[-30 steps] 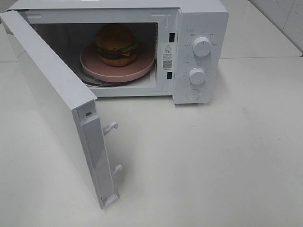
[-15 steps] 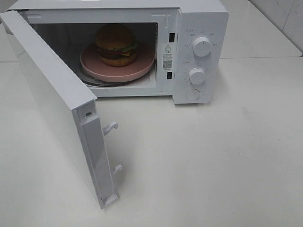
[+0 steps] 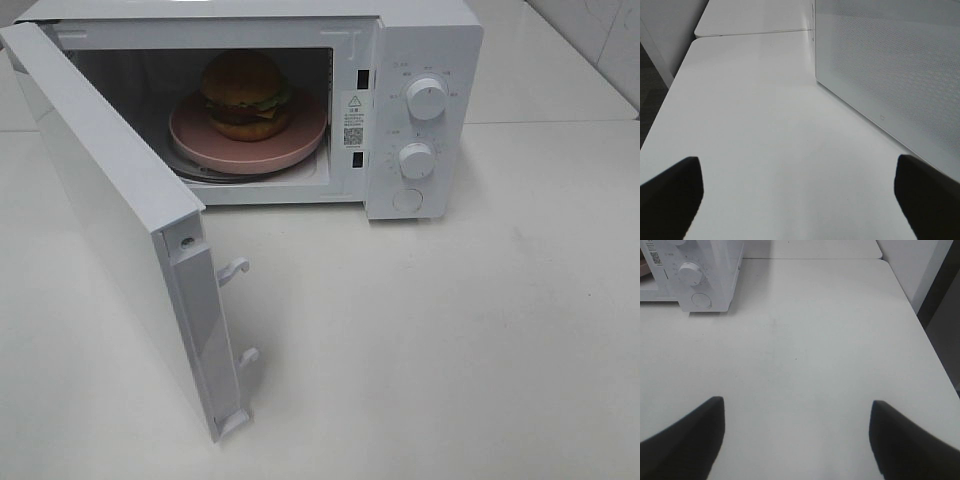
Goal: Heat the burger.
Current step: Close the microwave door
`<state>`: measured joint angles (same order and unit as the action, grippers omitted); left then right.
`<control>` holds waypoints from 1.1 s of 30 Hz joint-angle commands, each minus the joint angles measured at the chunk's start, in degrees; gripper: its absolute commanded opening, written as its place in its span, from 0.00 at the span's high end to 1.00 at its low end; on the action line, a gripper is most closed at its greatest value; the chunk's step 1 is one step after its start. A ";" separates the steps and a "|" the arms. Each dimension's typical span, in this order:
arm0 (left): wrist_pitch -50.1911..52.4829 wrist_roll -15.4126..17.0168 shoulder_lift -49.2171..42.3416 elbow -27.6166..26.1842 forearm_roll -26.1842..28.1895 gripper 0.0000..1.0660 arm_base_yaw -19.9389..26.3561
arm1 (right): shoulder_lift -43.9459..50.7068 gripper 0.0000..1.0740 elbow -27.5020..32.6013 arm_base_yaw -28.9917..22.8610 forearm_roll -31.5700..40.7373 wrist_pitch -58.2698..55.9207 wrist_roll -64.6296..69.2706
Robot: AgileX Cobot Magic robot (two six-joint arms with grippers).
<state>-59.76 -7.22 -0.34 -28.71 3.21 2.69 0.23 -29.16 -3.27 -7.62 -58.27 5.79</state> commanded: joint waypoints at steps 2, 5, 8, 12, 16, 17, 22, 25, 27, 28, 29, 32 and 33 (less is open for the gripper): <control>1.20 0.17 -0.92 -1.03 0.17 0.12 -0.23 | 1.49 0.29 0.17 0.52 0.17 0.52 -0.52; 3.15 0.17 0.17 -1.78 -0.52 0.20 -0.23 | 1.49 0.29 0.17 0.52 0.17 0.52 -0.52; 5.73 0.17 1.78 -1.83 -0.40 0.35 -0.23 | 1.49 0.29 0.17 0.52 0.17 0.52 -0.52; 9.17 0.17 3.55 -1.83 0.29 0.48 -0.23 | 1.49 0.29 0.17 0.52 0.17 0.52 -0.52; 16.62 0.17 7.73 -1.78 0.46 0.71 -0.23 | 1.49 0.29 0.17 0.52 0.17 0.52 -0.52; 18.96 0.17 9.80 -1.78 0.46 0.83 -0.23 | 1.49 0.29 0.17 0.52 0.17 0.52 -0.52; 22.69 0.11 14.78 -1.78 0.46 1.00 -0.23 | 1.49 0.29 0.17 0.52 0.17 0.52 -0.52; 26.53 0.17 18.51 -1.66 0.46 1.00 -0.23 | 1.49 0.29 0.17 0.52 0.17 0.52 -0.52; 30.65 0.17 20.63 -0.97 0.46 1.00 -0.23 | 1.49 0.29 0.17 0.52 0.17 0.52 -0.52; 35.35 0.17 22.57 0.40 0.69 1.00 -0.23 | 1.49 0.29 0.17 0.52 0.17 0.52 -0.52; 35.35 0.17 22.57 0.40 0.69 1.00 -0.23 | 1.49 0.29 0.17 0.52 0.17 0.52 -0.52; 43.66 0.17 25.61 3.61 0.86 1.00 -0.23 | 1.49 0.29 0.17 0.52 0.17 0.52 -0.52; 46.98 0.17 26.53 4.87 0.86 1.00 -0.23 | 1.49 0.29 0.17 0.52 0.17 0.52 -0.52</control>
<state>-15.76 -7.22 26.01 -24.18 3.32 2.69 0.23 -29.05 -3.27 -7.62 -58.27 5.79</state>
